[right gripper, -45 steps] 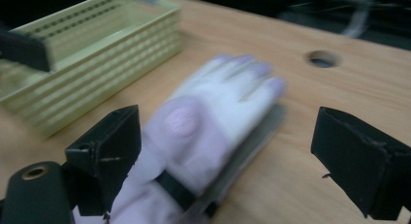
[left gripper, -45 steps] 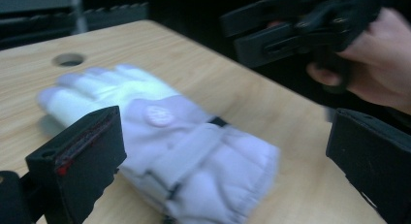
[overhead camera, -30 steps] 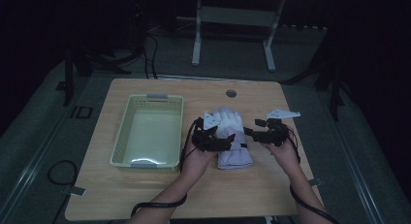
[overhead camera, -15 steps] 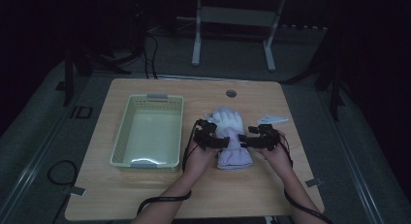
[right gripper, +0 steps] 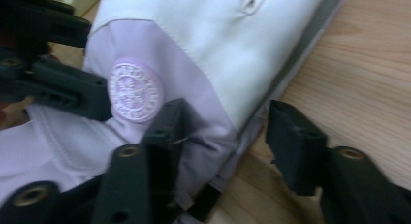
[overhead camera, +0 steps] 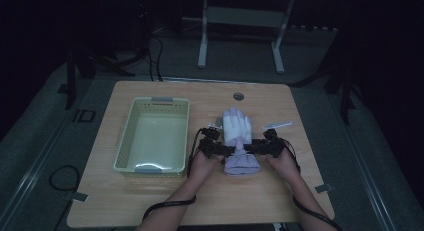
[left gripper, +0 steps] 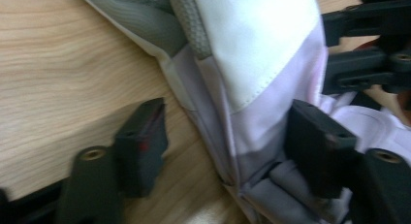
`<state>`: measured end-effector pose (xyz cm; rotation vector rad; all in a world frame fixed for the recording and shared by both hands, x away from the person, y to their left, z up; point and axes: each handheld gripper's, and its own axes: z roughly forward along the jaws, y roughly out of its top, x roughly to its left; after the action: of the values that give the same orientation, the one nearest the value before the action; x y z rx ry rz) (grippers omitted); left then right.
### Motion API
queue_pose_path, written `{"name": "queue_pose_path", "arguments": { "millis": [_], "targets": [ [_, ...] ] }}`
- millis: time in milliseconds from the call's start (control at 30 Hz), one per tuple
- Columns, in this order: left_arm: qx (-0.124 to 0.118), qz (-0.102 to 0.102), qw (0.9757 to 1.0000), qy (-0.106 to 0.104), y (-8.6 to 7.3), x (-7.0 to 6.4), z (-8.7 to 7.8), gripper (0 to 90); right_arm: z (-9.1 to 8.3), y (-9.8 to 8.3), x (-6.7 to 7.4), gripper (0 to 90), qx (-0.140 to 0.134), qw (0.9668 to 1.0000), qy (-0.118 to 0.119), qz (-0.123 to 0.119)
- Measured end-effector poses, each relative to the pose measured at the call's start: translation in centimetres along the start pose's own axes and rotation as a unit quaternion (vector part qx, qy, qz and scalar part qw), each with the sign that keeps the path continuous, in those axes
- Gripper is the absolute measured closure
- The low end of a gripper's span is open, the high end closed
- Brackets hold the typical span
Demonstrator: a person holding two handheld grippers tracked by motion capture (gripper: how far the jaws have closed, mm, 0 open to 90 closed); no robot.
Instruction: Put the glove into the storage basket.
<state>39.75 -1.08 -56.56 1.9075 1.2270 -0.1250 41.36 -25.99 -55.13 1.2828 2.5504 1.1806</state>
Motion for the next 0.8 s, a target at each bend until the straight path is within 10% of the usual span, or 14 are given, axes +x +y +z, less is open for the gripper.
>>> {"name": "queue_pose_path", "arguments": {
  "millis": [300,800],
  "targets": [
    [0.009,0.015,0.9998,-0.007,0.5,-0.9,-0.3,70.0,-0.2,0.3,1.0,79.5,0.005,1.0,-0.005,0.001],
    [0.003,0.046,0.9986,-0.027,2.6,-3.4,-3.5,74.8,-4.1,1.6,3.1,82.1,-0.039,0.999,-0.015,-0.018]
  ]
}}
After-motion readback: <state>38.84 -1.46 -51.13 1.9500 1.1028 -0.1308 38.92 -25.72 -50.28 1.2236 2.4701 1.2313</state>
